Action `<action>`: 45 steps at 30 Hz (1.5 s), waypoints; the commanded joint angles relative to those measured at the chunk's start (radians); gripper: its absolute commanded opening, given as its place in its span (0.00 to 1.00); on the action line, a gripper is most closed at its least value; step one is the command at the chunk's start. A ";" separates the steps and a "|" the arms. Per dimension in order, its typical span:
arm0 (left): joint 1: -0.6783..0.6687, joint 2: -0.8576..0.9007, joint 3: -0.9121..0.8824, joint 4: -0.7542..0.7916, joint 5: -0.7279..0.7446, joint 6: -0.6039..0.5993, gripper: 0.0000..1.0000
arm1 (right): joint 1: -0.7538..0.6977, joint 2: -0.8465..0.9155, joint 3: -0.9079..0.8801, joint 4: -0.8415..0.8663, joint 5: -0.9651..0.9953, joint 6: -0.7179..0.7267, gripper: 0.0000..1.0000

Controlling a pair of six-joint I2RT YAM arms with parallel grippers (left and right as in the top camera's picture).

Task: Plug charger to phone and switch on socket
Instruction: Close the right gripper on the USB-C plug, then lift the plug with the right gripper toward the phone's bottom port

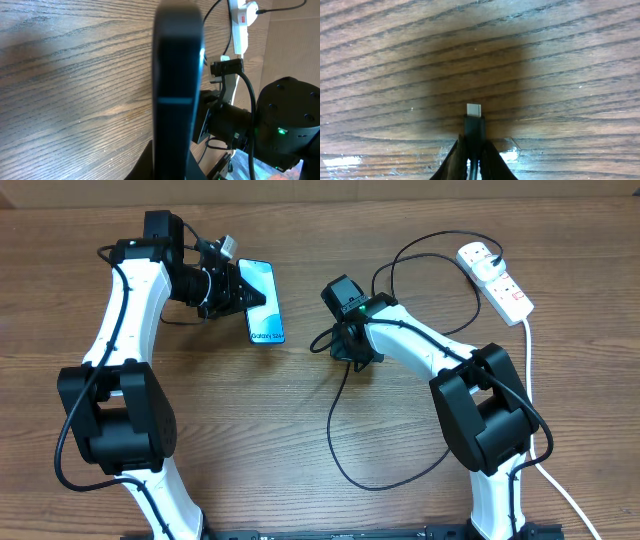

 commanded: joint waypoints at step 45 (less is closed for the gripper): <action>-0.036 0.003 0.003 0.068 0.770 -0.121 0.04 | -0.145 -0.481 0.073 -0.293 -1.078 -0.585 0.04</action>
